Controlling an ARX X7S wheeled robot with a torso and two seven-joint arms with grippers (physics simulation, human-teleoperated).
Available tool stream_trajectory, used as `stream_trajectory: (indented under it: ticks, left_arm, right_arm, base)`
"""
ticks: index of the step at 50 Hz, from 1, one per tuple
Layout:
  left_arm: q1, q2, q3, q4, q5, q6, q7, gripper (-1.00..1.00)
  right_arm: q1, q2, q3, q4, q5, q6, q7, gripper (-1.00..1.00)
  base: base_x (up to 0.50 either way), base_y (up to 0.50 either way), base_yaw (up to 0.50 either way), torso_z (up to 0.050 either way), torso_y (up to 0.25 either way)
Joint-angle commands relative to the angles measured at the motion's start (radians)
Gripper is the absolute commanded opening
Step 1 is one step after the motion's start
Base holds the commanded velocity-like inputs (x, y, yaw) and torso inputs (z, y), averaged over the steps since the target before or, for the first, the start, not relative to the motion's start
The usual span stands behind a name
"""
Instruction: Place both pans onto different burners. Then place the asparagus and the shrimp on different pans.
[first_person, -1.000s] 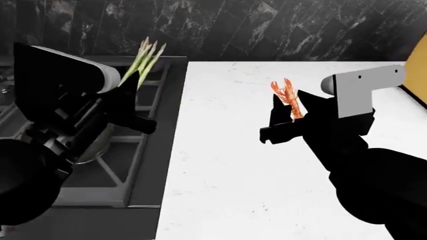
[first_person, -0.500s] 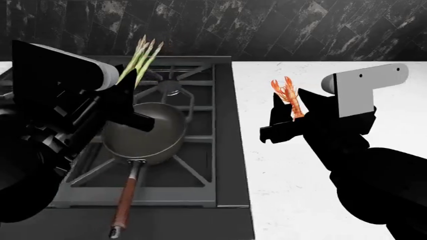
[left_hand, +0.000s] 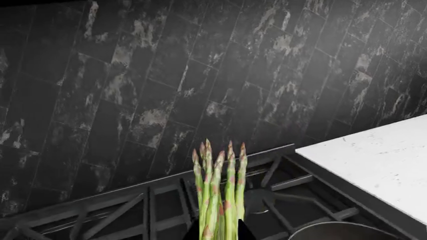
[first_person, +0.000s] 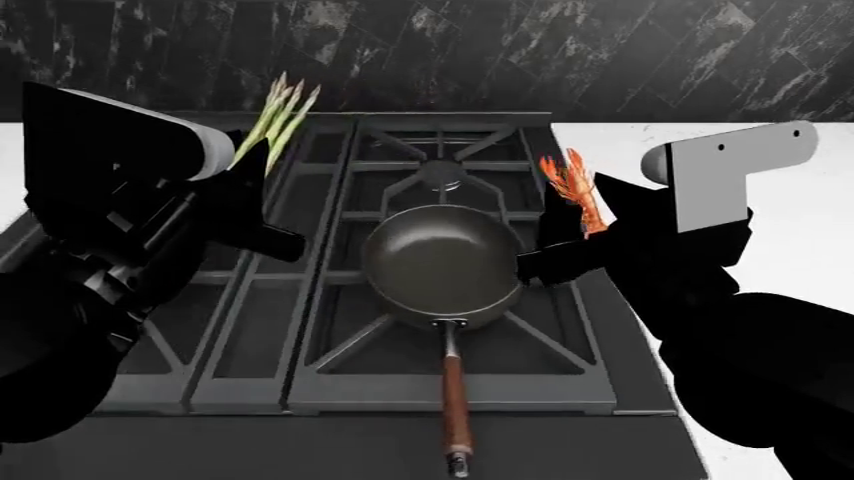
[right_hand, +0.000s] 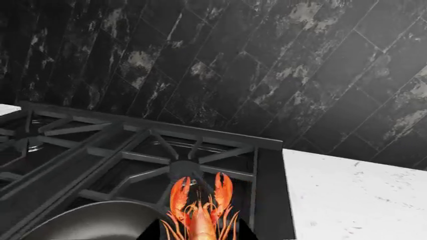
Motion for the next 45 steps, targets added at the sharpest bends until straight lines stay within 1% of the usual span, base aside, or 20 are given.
stream_trajectory:
  ticks: [1, 13, 23, 29, 39, 45]
  left_arm:
    - [-0.005, -0.002, -0.003, -0.002, 0.004, 0.004, -0.004, -1.00]
    - [-0.007, -0.004, -0.001, -0.021, 0.016, 0.010, 0.006, -1.00]
    - [-0.024, -0.001, 0.006, -0.056, 0.041, 0.012, 0.016, -1.00]
    - [-0.040, 0.006, 0.016, -0.110, 0.071, 0.016, 0.030, -1.00]
    - [-0.021, 0.000, 0.007, -0.129, 0.077, 0.032, 0.034, -1.00]
    - [-0.016, -0.002, 0.005, -0.137, 0.080, 0.036, 0.034, -1.00]
  right_arm:
    - [0.011, -0.001, -0.002, -0.002, -0.006, 0.007, -0.005, -1.00]
    - [0.032, -0.008, -0.008, 0.014, -0.002, 0.013, -0.003, -1.00]
    - [0.069, -0.018, -0.013, 0.045, 0.004, 0.025, -0.004, -1.00]
    - [0.116, -0.035, -0.042, 0.109, -0.028, 0.037, -0.035, -1.00]
    - [0.191, -0.112, -0.132, 0.306, -0.144, 0.008, -0.156, -1.00]
    - [0.198, -0.141, -0.161, 0.383, -0.185, -0.020, -0.202, -1.00]
  base:
    - [0.00, 0.50, 0.00, 0.000, 0.010]
    - [0.00, 0.50, 0.00, 0.000, 0.000]
    - [0.00, 0.01, 0.00, 0.000, 0.000]
    - [0.00, 0.00, 0.00, 0.000, 0.000]
    - [0.00, 0.00, 0.00, 0.000, 0.001]
    - [0.00, 0.00, 0.00, 0.000, 0.000]
